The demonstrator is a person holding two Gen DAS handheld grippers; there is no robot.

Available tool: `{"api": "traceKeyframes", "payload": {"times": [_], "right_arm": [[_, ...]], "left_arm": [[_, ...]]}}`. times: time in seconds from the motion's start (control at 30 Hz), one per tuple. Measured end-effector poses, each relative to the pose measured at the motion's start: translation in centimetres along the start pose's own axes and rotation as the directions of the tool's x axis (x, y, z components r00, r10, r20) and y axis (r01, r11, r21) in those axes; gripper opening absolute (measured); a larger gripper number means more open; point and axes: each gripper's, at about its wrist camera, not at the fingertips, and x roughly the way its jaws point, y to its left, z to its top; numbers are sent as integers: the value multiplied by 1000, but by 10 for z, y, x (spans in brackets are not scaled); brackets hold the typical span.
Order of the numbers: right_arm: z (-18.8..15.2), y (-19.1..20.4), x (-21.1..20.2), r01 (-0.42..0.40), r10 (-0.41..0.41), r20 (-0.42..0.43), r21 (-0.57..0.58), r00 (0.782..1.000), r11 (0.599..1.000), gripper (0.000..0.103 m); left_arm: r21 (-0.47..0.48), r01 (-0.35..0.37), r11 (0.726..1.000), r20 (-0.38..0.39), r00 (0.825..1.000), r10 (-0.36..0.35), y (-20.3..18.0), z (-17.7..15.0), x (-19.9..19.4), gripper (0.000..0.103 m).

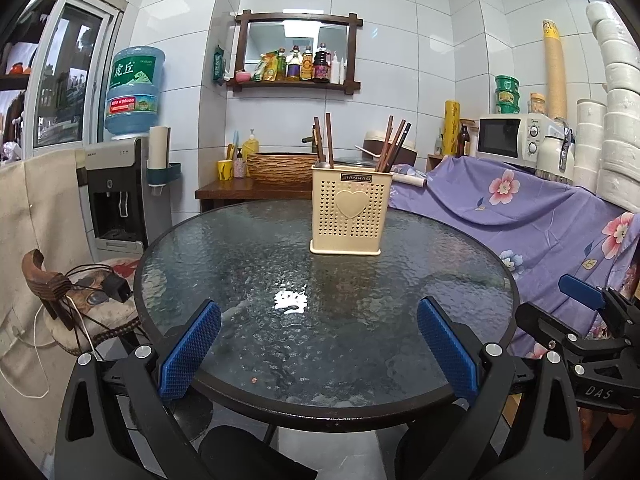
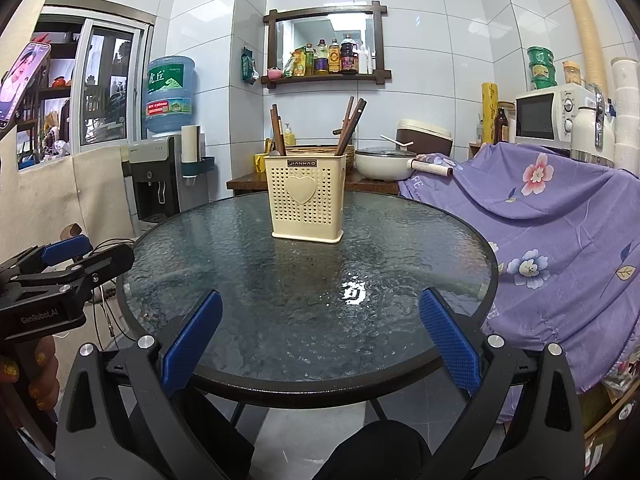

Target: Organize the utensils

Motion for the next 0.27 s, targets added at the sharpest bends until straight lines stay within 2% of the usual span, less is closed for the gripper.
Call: {"api": "traceKeyframes", "payload": {"times": [0.27], "right_arm": [[-1, 0, 0, 0, 0, 0, -1, 1000, 1000, 97]], "left_arm": [[5, -24, 1000, -6, 1000, 24, -3, 1, 1, 97]]}}
